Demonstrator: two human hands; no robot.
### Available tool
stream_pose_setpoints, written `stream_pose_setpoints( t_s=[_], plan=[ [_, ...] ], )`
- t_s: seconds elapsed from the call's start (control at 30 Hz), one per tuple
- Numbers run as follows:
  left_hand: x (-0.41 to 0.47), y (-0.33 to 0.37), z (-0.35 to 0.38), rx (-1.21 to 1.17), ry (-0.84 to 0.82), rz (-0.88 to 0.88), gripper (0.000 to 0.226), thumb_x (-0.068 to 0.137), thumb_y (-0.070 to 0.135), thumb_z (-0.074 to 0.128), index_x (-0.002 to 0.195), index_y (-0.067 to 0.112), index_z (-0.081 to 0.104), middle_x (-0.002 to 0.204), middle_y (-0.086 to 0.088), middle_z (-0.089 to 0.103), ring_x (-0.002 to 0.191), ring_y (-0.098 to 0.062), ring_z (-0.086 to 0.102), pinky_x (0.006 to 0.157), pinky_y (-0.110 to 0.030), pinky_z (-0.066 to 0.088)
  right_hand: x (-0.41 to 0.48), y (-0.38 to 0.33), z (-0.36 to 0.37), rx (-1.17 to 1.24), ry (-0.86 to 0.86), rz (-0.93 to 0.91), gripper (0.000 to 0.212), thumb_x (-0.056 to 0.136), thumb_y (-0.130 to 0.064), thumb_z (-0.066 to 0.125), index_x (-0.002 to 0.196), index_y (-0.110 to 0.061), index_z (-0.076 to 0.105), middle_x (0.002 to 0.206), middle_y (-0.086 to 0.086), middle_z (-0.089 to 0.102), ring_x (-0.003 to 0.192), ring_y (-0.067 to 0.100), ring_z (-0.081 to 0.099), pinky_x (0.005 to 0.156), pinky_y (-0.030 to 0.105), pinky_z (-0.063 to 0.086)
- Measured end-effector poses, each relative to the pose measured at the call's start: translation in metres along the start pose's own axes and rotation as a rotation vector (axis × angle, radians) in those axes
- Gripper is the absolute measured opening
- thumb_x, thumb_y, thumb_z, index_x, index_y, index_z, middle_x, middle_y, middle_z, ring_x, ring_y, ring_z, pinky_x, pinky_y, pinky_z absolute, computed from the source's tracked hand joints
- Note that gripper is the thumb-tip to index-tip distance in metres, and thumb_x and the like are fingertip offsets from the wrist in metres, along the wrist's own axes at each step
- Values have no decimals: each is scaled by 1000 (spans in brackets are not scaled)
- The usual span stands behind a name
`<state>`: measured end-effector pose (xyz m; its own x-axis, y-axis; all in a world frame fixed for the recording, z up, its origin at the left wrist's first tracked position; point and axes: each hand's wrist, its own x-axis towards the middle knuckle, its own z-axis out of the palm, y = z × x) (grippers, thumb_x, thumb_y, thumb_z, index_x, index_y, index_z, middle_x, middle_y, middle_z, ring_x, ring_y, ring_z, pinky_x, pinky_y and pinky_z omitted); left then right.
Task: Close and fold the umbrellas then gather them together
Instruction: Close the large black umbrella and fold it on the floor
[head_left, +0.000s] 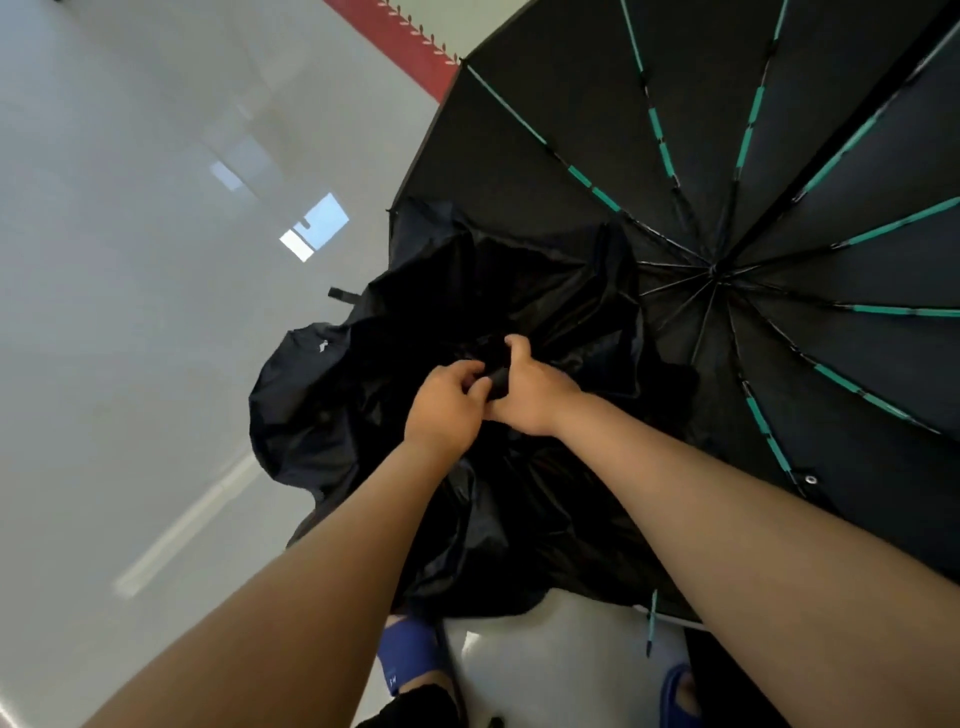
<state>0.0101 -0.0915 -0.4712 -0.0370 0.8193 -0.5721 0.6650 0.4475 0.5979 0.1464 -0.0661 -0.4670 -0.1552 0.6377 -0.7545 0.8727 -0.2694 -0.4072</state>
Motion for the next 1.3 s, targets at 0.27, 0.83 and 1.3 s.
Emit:
stream_pose_setpoints(
  t_s=[0.27, 0.83, 1.3],
  plan=[
    [-69, 123, -32, 38, -125, 72, 40, 99, 37, 50, 134, 19, 57, 129, 0, 61, 116, -17, 58, 97, -28, 45, -119, 41, -75, 160, 115, 69, 52, 94, -35, 64, 143, -24, 49, 140, 4, 54, 124, 22, 56, 103, 35, 47],
    [-302, 525, 142, 150, -530, 558, 20, 95, 27, 56, 110, 19, 67, 109, 1, 70, 102, -17, 64, 90, -31, 48, -507, 277, -299, 18, 625, 343, 31, 96, -30, 55, 126, -29, 64, 122, -2, 66, 116, 25, 58, 97, 40, 44],
    [-363, 514, 322, 491, -764, 423, 49, 99, 27, 43, 148, 25, 43, 147, -9, 47, 125, -24, 53, 105, -38, 46, -552, 441, -227, 988, 237, 494, 53, 106, -52, 30, 157, -35, 26, 150, 8, 46, 113, 29, 59, 72, 36, 58]
  ],
)
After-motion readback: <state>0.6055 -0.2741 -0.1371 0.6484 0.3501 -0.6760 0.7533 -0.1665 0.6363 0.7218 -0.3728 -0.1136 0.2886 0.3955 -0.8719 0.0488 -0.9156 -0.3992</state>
